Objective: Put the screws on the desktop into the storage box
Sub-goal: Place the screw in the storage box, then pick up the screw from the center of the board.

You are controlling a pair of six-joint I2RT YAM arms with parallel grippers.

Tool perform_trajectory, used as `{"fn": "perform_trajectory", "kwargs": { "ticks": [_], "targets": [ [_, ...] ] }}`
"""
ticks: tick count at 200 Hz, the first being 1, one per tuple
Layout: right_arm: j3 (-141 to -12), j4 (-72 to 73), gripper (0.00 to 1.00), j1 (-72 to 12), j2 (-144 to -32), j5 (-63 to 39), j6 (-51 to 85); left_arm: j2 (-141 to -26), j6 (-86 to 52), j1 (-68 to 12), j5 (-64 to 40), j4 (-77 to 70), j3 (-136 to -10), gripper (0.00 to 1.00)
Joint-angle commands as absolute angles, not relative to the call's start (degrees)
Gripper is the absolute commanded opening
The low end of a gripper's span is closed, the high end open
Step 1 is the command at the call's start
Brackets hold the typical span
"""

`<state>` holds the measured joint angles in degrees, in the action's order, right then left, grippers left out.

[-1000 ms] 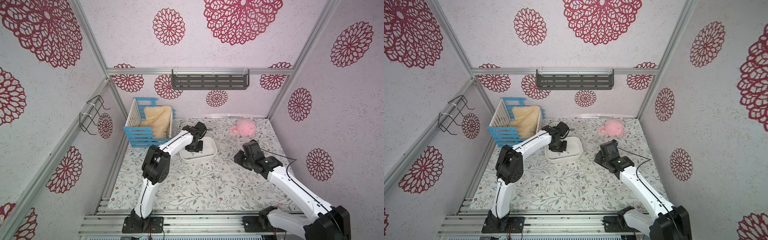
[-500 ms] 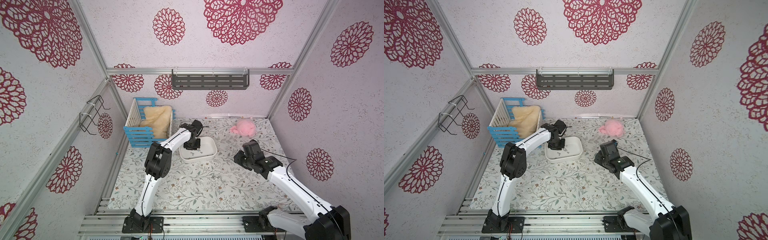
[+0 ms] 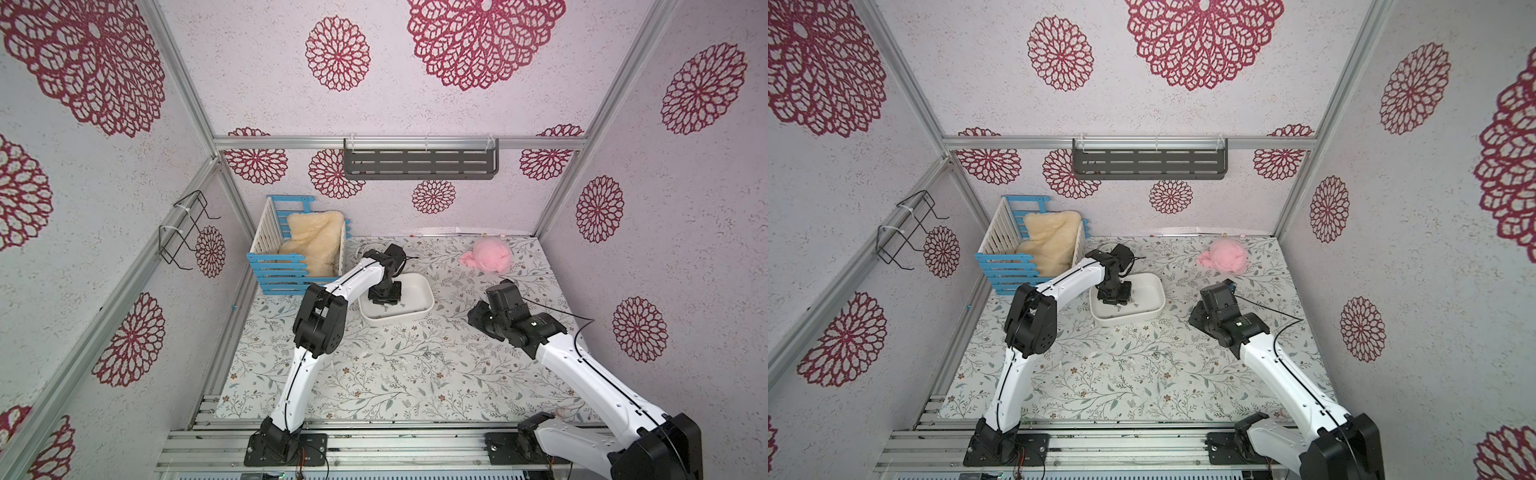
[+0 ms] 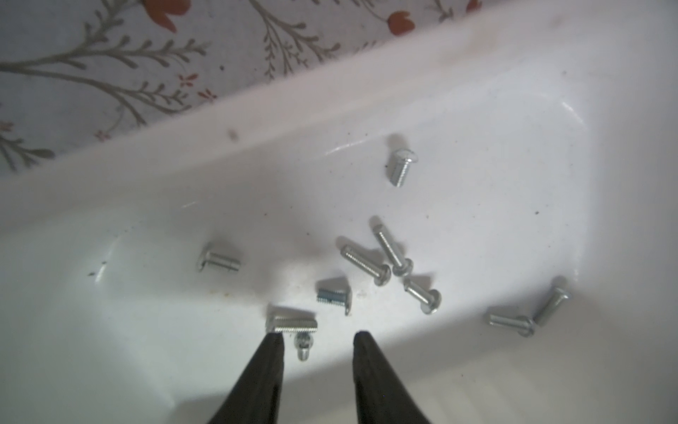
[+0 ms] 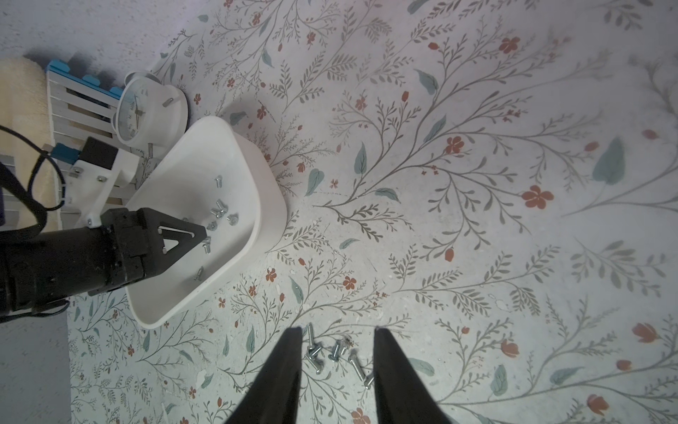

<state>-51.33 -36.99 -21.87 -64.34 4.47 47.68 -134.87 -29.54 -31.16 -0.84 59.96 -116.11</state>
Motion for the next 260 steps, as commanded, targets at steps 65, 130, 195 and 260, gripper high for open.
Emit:
{"fn": "perform_trajectory", "kwargs": {
  "ticks": [65,130,195,260],
  "targets": [
    [-50.37,-33.55,0.37,-23.88,-66.55,0.73,49.89,-106.58,-28.8,-31.77,4.65,60.64,-109.74,0.41],
    [-49.77,-36.03,0.39,-28.98,-72.18,2.46,51.34,-89.53,-31.76,-31.61,9.81,59.58,-88.47,0.44],
    [-48.04,-39.67,0.4,-32.61,-76.1,3.6,56.84,-83.86,-34.21,-30.94,8.59,53.05,-73.22,0.45],
    [-47.04,-42.55,0.39,-33.94,-76.99,1.94,64.64,-83.81,-35.06,-30.89,6.71,48.79,-68.73,0.44]
  ]
}}
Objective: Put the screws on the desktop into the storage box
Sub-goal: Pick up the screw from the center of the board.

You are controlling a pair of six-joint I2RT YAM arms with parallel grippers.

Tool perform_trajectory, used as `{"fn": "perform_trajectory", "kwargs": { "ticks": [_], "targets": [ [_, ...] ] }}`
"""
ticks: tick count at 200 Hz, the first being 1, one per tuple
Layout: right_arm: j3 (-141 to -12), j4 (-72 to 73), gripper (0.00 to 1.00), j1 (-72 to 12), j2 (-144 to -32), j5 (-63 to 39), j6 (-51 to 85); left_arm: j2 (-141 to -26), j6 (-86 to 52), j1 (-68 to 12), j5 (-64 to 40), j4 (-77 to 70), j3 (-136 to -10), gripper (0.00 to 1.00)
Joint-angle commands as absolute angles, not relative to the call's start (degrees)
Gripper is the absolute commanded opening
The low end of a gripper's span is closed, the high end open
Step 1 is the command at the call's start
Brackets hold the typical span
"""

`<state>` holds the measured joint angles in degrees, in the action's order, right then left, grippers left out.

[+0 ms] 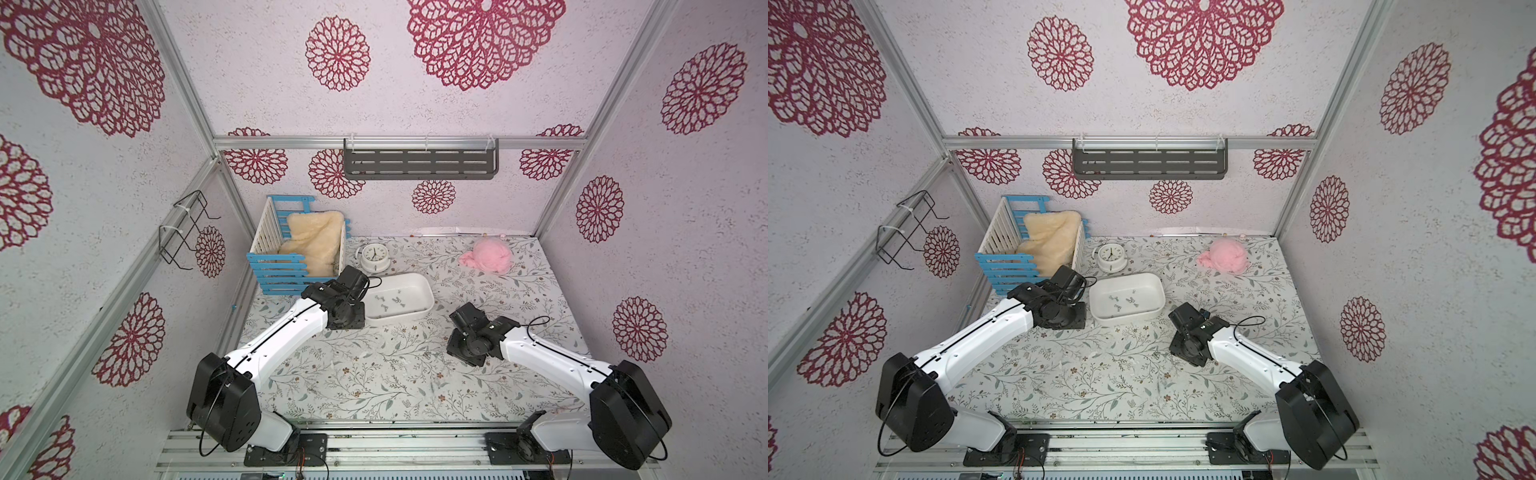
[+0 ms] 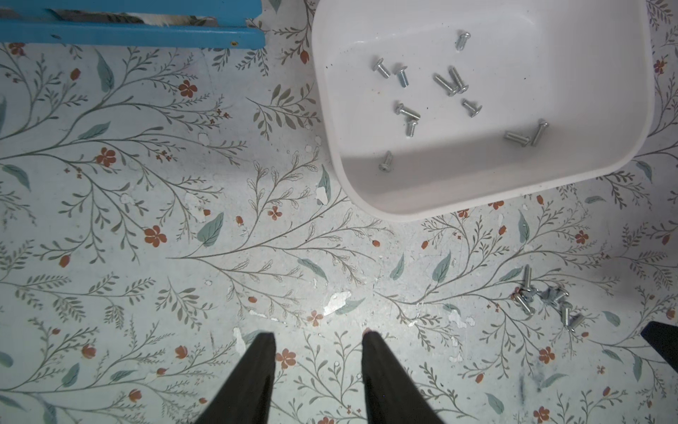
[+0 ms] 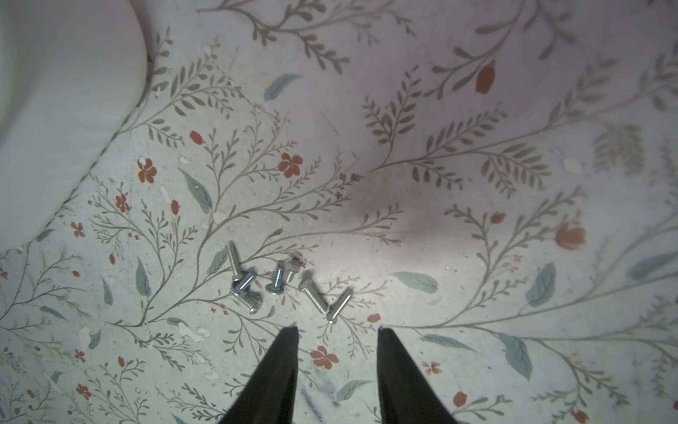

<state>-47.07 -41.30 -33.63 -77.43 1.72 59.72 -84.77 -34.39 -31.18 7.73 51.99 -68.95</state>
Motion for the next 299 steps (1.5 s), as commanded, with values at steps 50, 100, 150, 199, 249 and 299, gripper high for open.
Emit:
{"fn": "perform_trajectory", "kwargs": {
  "ticks": [50,100,150,199,249,299],
  "targets": [
    [-45.61,-40.61,0.4,-34.01,-79.86,-3.14,70.64,-83.88,-34.06,-30.7,6.21,48.78,-69.26,0.44],
    [-45.78,-39.71,0.41,-34.01,-81.22,-4.07,76.17,-82.22,-33.77,-30.19,6.14,48.87,-68.06,0.44],
    [-45.85,-38.24,0.39,-34.36,-84.39,-5.46,79.54,-80.08,-33.71,-29.78,5.05,49.03,-66.62,0.44],
    [-49.78,-39.95,0.38,-34.67,-88.33,-5.24,79.72,-79.16,-33.44,-29.74,4.0,49.04,-65.62,0.44],
    [-51.32,-41.9,0.37,-34.72,-91.31,-5.01,79.55,-77.79,-33.05,-29.37,4.48,48.96,-64.01,0.45],
    [-51.7,-43.02,0.36,-34.78,-91.58,-4.4,79.55,-77.86,-32.65,-28.71,3.97,49.0,-63.57,0.45]
  ]
}}
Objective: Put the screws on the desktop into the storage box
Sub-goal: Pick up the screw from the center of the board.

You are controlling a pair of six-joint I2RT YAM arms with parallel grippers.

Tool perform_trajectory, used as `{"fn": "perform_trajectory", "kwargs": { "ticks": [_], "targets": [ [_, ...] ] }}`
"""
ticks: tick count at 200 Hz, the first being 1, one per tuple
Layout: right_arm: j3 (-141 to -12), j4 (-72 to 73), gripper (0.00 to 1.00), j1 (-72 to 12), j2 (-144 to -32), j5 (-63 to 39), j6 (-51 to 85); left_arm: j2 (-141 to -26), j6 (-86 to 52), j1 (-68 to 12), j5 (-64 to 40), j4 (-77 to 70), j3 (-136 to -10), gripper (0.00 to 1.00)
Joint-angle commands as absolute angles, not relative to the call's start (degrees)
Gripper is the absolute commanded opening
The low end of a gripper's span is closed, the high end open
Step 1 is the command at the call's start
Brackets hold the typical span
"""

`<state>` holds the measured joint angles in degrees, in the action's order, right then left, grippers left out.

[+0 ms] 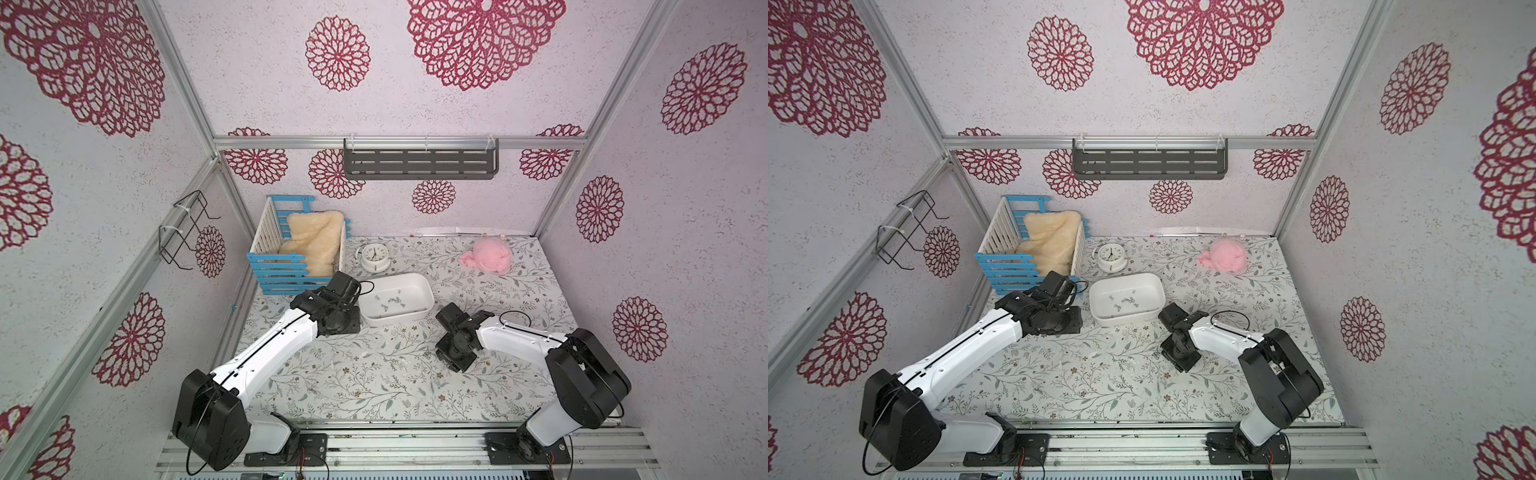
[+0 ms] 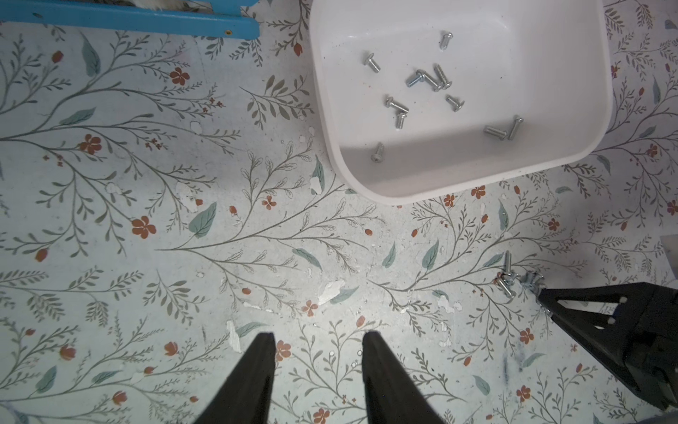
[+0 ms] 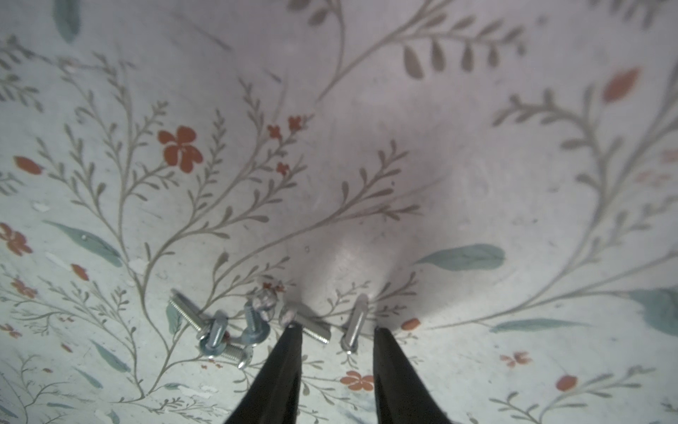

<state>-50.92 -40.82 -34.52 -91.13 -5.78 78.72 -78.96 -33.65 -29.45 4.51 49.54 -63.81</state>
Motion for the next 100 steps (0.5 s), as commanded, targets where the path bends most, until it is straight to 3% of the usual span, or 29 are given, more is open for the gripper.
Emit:
{"fn": "perform_trajectory", "kwargs": {
  "ticks": [1,100],
  "targets": [
    [-51.69,-43.04,0.36,-34.75,-91.54,-4.4,79.5,-77.87,-32.67,-28.73,4.01,48.98,-63.56,0.44],
    [-50.31,-44.82,0.29,-34.63,-89.36,-3.4,79.48,-78.13,-32.98,-28.56,3.46,49.0,-63.28,0.45]
  ]
}}
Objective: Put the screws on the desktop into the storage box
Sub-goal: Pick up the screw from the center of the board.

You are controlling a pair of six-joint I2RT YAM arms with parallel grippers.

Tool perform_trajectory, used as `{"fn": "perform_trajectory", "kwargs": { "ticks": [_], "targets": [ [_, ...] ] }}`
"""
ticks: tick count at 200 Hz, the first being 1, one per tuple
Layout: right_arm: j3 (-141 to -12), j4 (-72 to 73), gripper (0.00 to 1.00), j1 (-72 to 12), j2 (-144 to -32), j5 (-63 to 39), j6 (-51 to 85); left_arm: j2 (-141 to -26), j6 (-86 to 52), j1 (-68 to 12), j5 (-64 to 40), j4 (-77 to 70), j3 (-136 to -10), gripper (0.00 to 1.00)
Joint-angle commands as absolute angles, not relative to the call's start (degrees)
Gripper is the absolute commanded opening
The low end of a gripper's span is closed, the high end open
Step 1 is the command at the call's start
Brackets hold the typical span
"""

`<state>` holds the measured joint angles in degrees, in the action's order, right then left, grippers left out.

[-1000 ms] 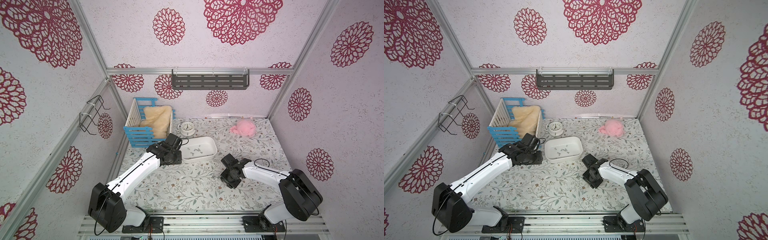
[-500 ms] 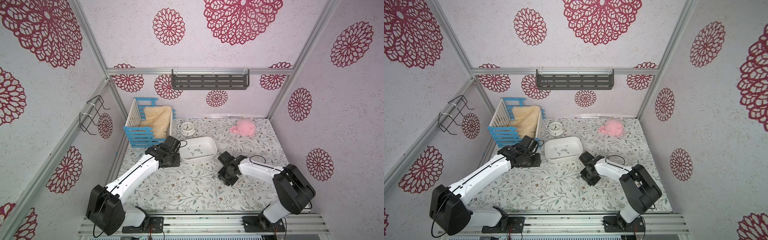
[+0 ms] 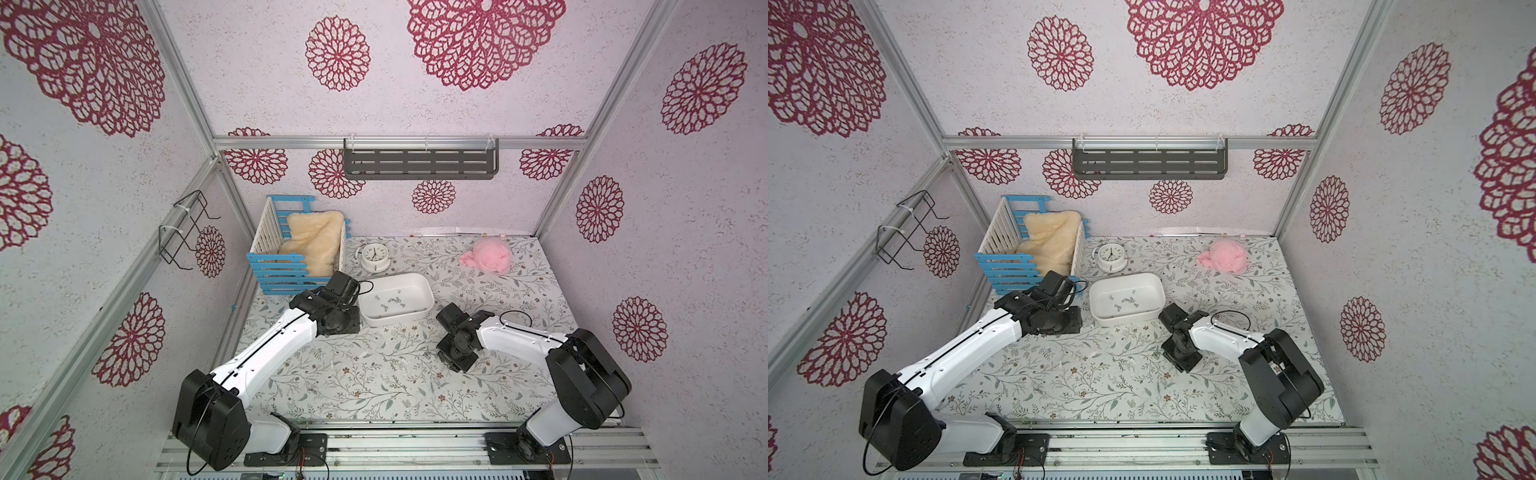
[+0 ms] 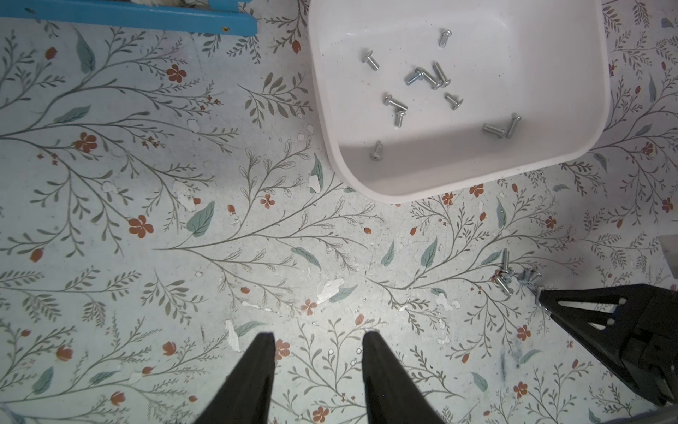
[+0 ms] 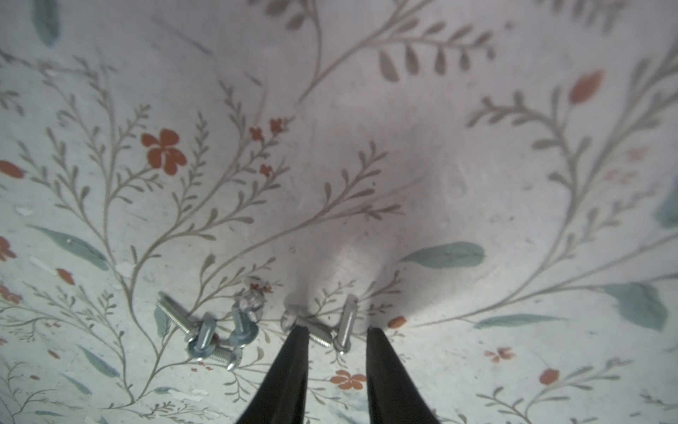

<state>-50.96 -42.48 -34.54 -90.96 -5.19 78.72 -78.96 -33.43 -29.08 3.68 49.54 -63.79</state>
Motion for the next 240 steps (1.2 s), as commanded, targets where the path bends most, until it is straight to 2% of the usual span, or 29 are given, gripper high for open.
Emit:
{"fn": "perform_trajectory", "kwargs": {
  "ticks": [1,51,163,208,240],
  "targets": [
    [-50.29,-44.82,0.29,-34.63,-89.37,-3.42,79.42,-78.13,-33.02,-28.56,3.49,48.98,-63.28,0.45],
    [-49.11,-44.38,0.24,-34.63,-88.65,-3.6,79.45,-77.87,-33.23,-28.57,3.33,48.96,-63.1,0.45],
    [-47.08,-42.79,0.24,-34.45,-89.15,-3.33,79.57,-77.87,-33.85,-28.57,2.99,48.96,-62.94,0.45],
    [-46.13,-42.18,0.2,-34.37,-89.21,-3.25,79.2,-77.7,-33.88,-28.59,3.22,48.99,-62.84,0.45],
    [-46.08,-42.15,0.13,-34.28,-88.68,-3.15,78.41,-77.87,-34.0,-28.57,3.01,48.99,-62.93,0.45]
  ]
}}
